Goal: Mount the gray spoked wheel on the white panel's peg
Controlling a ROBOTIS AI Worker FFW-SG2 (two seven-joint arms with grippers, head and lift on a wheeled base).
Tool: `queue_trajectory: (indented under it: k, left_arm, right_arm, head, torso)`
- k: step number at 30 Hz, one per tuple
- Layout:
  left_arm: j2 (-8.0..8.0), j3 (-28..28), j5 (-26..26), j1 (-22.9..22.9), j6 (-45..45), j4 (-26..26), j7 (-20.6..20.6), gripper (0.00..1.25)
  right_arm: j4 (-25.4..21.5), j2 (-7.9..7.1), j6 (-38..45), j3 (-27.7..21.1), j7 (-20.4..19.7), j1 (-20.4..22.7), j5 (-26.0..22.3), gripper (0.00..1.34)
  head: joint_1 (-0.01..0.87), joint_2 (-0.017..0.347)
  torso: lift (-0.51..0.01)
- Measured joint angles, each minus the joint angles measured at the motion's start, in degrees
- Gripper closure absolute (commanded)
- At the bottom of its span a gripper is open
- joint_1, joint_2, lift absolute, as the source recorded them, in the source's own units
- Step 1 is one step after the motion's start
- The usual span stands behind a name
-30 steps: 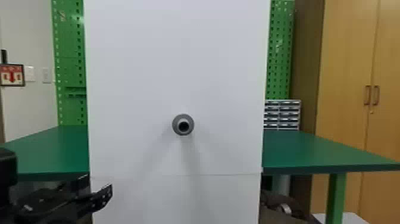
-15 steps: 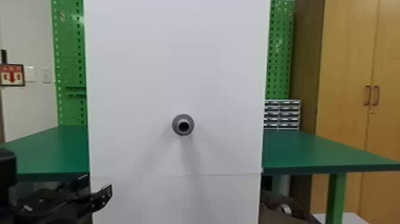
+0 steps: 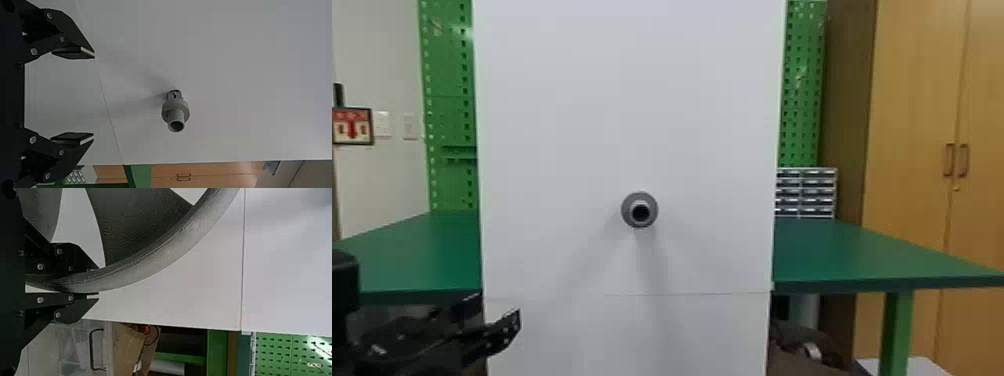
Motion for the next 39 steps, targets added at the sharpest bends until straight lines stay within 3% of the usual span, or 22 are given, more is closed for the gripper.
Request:
queue_trajectory:
  k: [9, 16, 25, 39]
  left_arm:
    - [-0.17, 0.18, 0.13, 0.13, -0.02, 0.0, 0.0, 0.51]
    - [-0.29, 0.14, 0.15, 0.17, -0.02, 0.0, 0.0, 0.51]
    - [-0.29, -0.2, 0.06, 0.03, -0.02, 0.0, 0.0, 0.51]
    - [-0.22, -1.53, -0.36, -0.71, -0.01, 0.41, 0.01, 0.51]
  right_arm:
    - [-4.83, -0.58, 5.25, 0.94, -2.96, -1.81, -1.73, 1.19]
    - [-10.65, -0.85, 13.21, 1.02, -3.74, -5.86, -2.56, 1.19]
    - [-13.38, -0.93, 19.19, 0.9, -4.12, -11.73, -4.46, 1.21]
    - [-15.34, -0.34, 25.25, 4.67, -13.47, -21.21, -10.3, 1.21]
  head:
    - [0.117, -0.008]
    - [0.117, -0.008]
    - [0.117, -0.008]
    - [0.117, -0.008]
  torso:
    - [-0.443]
    - [-0.443]
    - [-0.442]
    - [-0.441]
